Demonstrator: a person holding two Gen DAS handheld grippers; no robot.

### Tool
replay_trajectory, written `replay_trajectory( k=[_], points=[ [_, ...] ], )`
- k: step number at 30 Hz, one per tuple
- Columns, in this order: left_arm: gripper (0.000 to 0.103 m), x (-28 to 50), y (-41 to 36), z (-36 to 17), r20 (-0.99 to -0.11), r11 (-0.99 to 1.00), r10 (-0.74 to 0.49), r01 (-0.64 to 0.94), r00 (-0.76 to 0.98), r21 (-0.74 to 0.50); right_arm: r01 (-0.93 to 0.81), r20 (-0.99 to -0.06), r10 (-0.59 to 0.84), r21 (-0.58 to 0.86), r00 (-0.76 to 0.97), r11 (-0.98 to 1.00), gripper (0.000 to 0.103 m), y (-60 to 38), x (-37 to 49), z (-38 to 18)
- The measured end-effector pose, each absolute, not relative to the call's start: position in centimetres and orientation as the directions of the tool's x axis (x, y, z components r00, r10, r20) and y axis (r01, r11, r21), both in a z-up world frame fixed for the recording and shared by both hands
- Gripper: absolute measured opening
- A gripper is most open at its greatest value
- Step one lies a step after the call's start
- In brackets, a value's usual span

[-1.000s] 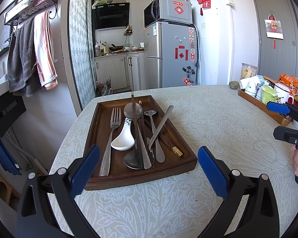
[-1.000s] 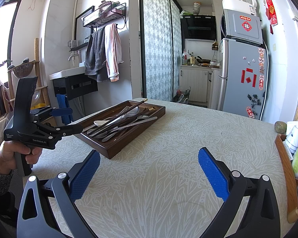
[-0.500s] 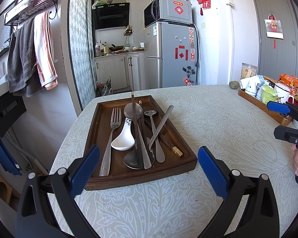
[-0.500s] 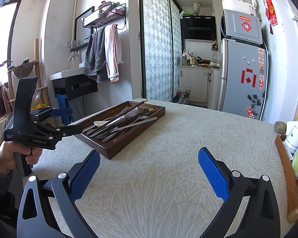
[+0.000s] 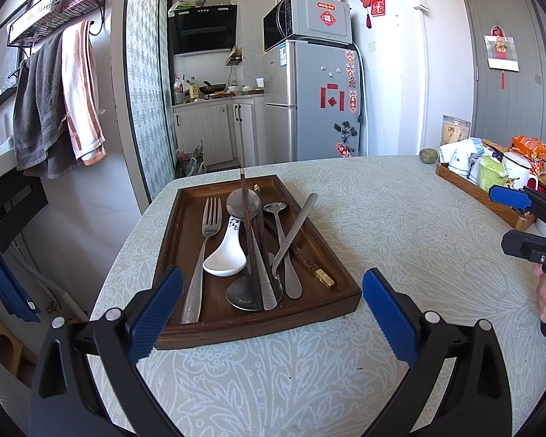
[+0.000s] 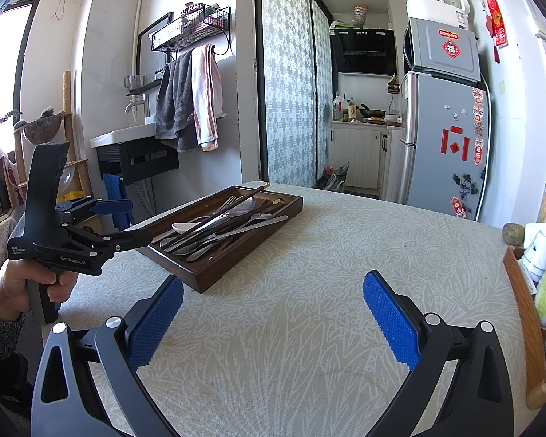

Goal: Organize utensils

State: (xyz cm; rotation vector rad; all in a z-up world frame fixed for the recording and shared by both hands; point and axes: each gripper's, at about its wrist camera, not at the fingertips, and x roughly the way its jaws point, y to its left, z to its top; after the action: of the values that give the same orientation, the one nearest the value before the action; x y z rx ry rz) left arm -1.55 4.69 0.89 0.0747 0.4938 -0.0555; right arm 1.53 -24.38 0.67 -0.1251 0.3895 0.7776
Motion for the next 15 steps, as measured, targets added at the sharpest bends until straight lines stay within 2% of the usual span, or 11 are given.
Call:
replay_trajectory(
  k=[15],
  points=[
    [0.1, -1.48, 4.93, 0.82, -0.483, 0.995, -0.038, 0.079, 0.875, 0.064, -0.703, -0.385, 0.658, 0.032, 0.647, 0.711, 0.1, -24.38, 1.53, 0.66]
  ],
)
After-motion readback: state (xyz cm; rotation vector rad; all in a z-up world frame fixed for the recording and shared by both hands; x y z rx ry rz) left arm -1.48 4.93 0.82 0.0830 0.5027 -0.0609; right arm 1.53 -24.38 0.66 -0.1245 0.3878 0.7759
